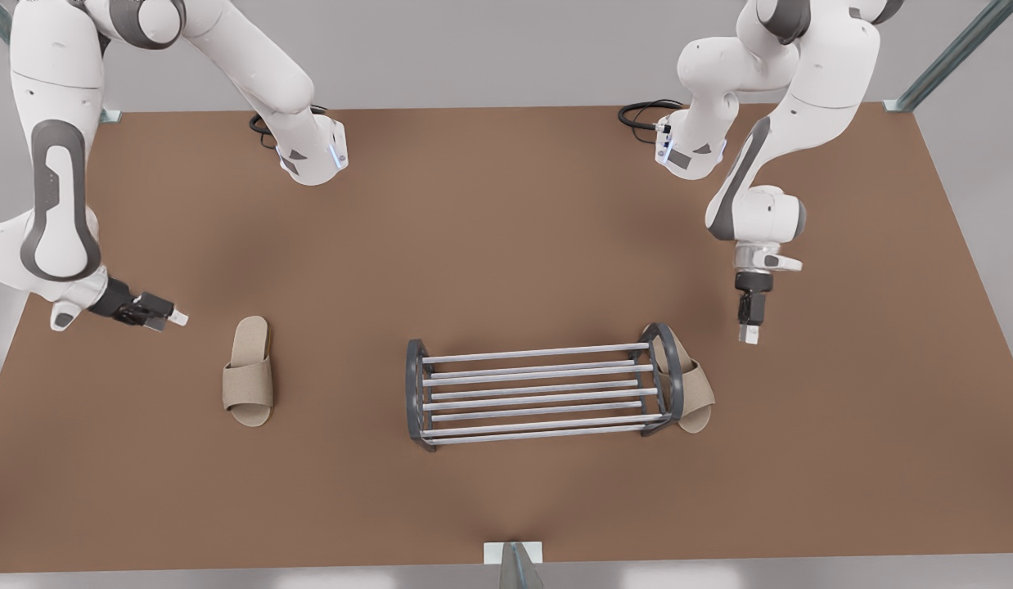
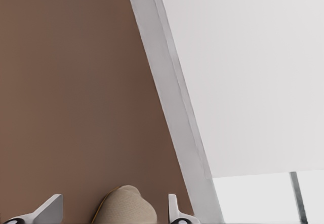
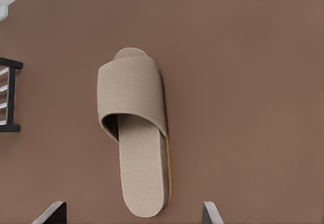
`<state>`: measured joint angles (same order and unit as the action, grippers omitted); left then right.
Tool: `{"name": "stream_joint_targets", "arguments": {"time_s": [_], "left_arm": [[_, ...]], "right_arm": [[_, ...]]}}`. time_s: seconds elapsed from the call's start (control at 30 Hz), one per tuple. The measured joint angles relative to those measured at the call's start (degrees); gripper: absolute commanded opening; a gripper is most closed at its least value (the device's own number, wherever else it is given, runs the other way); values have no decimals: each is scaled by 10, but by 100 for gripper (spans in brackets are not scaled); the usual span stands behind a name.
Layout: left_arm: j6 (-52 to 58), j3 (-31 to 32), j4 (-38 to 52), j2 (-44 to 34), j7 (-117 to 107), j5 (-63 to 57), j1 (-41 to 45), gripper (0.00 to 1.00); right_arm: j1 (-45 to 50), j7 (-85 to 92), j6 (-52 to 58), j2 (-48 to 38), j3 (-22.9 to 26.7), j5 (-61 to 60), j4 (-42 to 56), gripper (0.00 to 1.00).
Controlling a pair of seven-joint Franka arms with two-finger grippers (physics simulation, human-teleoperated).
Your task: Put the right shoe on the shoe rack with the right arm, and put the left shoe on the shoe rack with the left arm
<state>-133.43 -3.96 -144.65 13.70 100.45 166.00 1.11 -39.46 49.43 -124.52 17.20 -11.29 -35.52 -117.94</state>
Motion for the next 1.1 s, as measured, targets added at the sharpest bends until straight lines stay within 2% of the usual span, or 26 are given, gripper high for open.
{"name": "stream_joint_targets", "arguments": {"time_s": [0.2,0.33,0.43,0.6,0.7,0.93,1.1], "left_arm": [[-49,101,30,45,97,0,-24,100],[-100,116,57,58,101,0,-30,100],[-143,118,77,58,96,0,-35,100],[-184,125,104,59,73,0,-33,100],[-219,135,113,54,51,0,-32,100],[-270,157,149,56,-24,0,-27,100],[-281,170,167,68,-90,0,-25,100]], "right_arm": [[21,270,-157,20,-2,-178,-14,100],[17,442,-212,46,-2,-269,-27,100],[-9,550,-224,97,-4,-275,8,100],[-79,696,-229,138,-107,-306,20,100],[-81,770,-238,130,-137,-370,-10,100],[-69,918,-258,81,-147,-540,-81,100],[-36,998,-280,92,-147,-640,-87,100]]}}
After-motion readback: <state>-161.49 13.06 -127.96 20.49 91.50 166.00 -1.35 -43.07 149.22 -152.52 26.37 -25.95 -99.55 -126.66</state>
